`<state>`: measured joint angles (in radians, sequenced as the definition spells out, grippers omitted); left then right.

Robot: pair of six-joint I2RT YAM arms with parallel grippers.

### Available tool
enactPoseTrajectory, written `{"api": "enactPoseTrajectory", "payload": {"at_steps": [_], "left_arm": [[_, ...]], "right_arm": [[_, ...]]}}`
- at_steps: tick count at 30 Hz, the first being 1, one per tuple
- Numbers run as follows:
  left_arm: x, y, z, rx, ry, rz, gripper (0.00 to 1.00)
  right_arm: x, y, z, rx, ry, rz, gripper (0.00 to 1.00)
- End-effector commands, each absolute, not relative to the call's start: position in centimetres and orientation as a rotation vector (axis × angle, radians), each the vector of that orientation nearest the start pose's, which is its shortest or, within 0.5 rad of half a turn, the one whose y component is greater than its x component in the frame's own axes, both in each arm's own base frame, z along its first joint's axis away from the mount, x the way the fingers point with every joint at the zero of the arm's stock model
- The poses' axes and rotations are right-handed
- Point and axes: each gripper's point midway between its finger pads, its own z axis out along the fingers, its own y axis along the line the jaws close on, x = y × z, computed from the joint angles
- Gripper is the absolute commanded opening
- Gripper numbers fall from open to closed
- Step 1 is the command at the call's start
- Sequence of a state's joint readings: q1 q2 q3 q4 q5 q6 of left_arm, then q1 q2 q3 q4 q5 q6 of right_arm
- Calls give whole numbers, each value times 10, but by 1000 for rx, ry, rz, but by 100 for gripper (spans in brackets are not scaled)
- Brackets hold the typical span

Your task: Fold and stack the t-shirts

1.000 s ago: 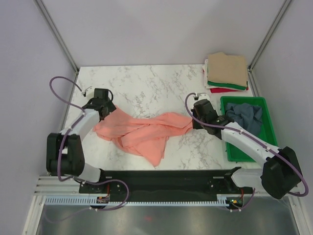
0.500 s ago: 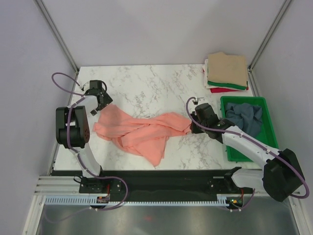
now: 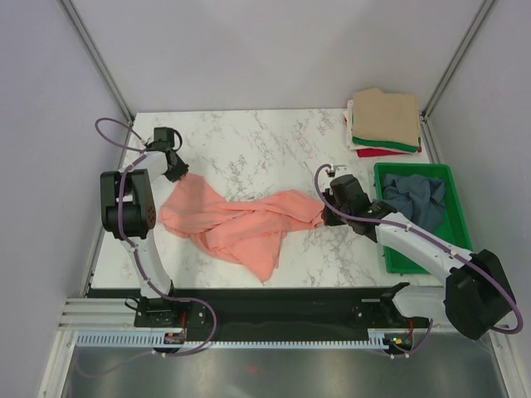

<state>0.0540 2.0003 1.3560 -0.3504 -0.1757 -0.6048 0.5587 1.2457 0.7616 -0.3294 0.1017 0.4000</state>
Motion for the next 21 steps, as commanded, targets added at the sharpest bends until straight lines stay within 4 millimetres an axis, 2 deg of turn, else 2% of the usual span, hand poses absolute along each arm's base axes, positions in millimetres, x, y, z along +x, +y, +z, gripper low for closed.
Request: {"api": "enactPoseTrajectory", "payload": {"at_steps": [1,2,3,4,7,8,11,12,13,14,15,17,18,19,20,21], "left_arm": [[477,12,17,-865,2437,-121,27],[479,10,14,-856,2449,-132,22],[483,11,17,-845,2445,-135,11],[483,9,17,-842,2451,-144,6],[482,4,35,-821,2429,-180,2],[483,3,54,-805,2389,-191,2],[477,1,83,-781,2338,-203,2],[473,1,107,-766,2293,-221,2],[472,-1,122,-752,2263,-241,2],[467,-3,134,-738,2248,-255,2],[464,-3,165,-713,2187,-273,2],[456,-4,195,-676,2143,-284,2],[451,-3,214,-646,2116,-278,2],[442,-8,246,-597,2063,-315,2],[435,-8,265,-568,2027,-316,2],[427,-7,285,-536,2002,-303,2]], "right_arm": [[281,172,95,-138,2384,337,0],[280,171,93,-143,2387,331,0],[279,171,92,-144,2389,328,0],[279,170,91,-142,2392,324,0],[280,170,94,-140,2387,323,0],[281,170,98,-139,2377,324,0],[284,172,116,-133,2348,340,0],[288,174,129,-130,2320,350,0],[287,172,135,-127,2322,345,0],[289,172,149,-123,2291,351,0],[292,171,166,-121,2268,349,0],[294,169,195,-119,2209,353,0],[299,170,223,-116,2152,363,0],[297,167,235,-141,2138,353,0],[295,166,257,-147,2091,369,0],[295,166,288,-151,2024,393,0]]}}
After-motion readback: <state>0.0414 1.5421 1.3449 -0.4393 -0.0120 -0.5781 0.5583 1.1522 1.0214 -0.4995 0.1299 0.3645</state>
